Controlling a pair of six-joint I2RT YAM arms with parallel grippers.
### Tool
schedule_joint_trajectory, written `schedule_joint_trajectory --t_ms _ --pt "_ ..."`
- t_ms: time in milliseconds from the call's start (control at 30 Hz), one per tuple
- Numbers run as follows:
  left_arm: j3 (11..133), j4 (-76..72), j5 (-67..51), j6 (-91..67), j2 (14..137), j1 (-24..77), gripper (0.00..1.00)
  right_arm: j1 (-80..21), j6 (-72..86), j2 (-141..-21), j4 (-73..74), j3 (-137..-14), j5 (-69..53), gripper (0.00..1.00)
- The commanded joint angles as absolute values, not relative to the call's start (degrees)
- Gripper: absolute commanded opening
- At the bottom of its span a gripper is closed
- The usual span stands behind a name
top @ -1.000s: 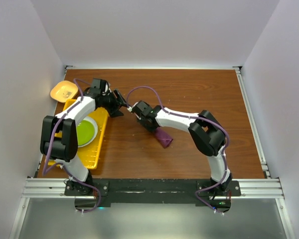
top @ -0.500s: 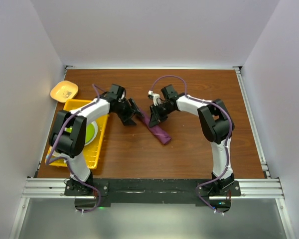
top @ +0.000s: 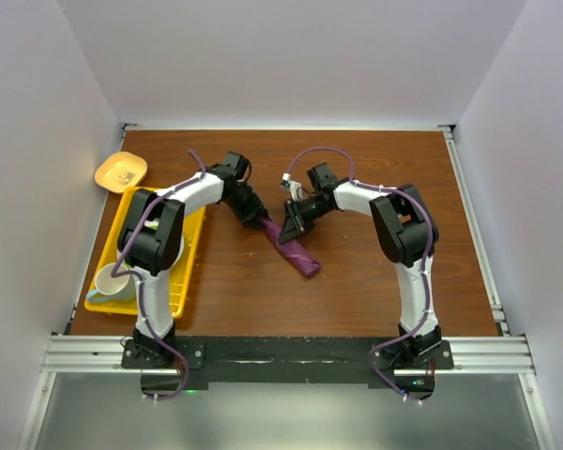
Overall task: Fold the napkin, place the utensils inside, and roll it up
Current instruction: Roll the napkin with the utensil
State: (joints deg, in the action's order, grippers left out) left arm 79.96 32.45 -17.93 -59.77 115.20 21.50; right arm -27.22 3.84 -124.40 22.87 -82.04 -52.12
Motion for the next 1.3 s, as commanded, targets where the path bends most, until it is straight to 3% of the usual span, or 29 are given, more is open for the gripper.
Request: schedule_joint_trajectory --t_ms 0,33,133,233,400,667,900,1267 --pt "82.62 36.03 -15.03 -59.59 116.37 21.88 0.34 -27.07 3.69 -124.1 23.2 -82.09 -51.87 0.21" --pt "82.79 36.47 -14.94 -59.68 116.45 21.88 0.25 -27.16 3.08 -123.93 23.64 -82.18 -50.99 0.21" --pt "82.53 37.53 -15.12 -59.76 116.28 21.88 0.1 -27.16 1.85 -123.05 26.36 -82.97 -47.21 0.27" --pt "82.7 38.58 -15.47 -60.38 116.1 21.88 0.0 -27.42 1.32 -120.94 28.73 -83.32 -42.48 0.36" --pt "83.32 42.36 -15.47 -63.18 116.02 21.88 0.0 -29.7 0.53 -115.51 31.99 -84.72 -32.19 0.59" --pt "79.99 42.81 -14.59 -68.81 113.29 21.88 0.0 -40.5 9.04 -107.59 29.45 -80.96 -9.36 0.85" --pt "78.66 43.24 -14.94 -72.42 112.06 21.88 0.0 -52.27 16.52 -107.31 25.58 -79.54 10.17 0.9" --pt "78.22 44.3 -14.77 -75.85 111.36 21.8 0.0 -58.27 14.94 -114.17 27.33 -81.3 25.39 0.92"
